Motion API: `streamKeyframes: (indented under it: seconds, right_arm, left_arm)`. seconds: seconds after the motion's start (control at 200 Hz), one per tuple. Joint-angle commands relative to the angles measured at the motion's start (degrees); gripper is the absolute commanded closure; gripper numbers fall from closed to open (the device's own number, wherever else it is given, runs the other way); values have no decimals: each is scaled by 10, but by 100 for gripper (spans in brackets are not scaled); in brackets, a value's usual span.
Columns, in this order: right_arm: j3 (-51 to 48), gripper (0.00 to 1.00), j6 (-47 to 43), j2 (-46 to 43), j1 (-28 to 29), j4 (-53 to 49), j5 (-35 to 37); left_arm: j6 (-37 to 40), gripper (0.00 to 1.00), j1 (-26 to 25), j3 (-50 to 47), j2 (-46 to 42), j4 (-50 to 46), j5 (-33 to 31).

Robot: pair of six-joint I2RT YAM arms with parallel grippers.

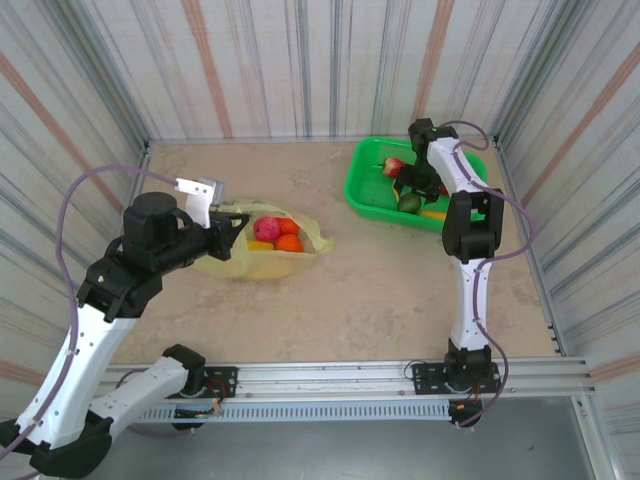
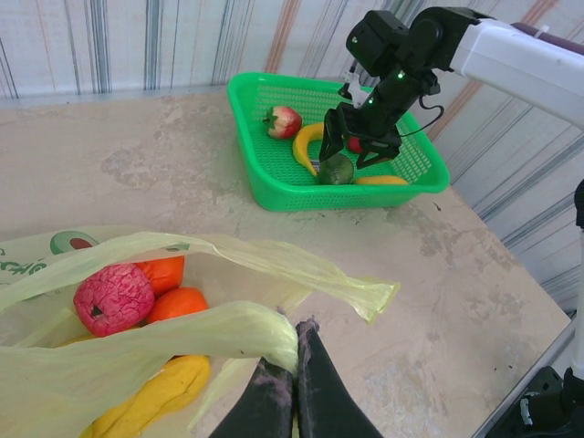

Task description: Place the fake fruits into the plastic bag and tie a complex knot

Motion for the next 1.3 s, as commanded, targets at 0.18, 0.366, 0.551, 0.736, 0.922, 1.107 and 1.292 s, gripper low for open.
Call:
streamKeyframes:
  seconds: [0.18,0.366,0.551,0.736,0.922,1.107,1.292]
  right_arm:
    - [53,27,-18,62,-7,24,6]
    - [54,45,-24,47,-2,15,16]
    - [37,53,-34,-27,-10,32,19]
    - [22,56,-50,-95,-7,50,-3]
    - [8,49,-83,-108,0,48,10]
    - [-23,43,-115,-80,19,37,21]
    - [-43,39,-118,-44,26,36,28]
  left_arm:
    - [10,100,3,18,-5,-16,-3]
    - [14,100,3,21,-7,-19,-9]
    - [14,100,3,17,-5,-16,-7]
    - [10,100,3,13,-5,-12,-5]
    - [6,100,3,12,-11,-12,0]
    - [6,100,3,9,-20,-17,-2]
    - [9,100,3,9,-25,-26,-5]
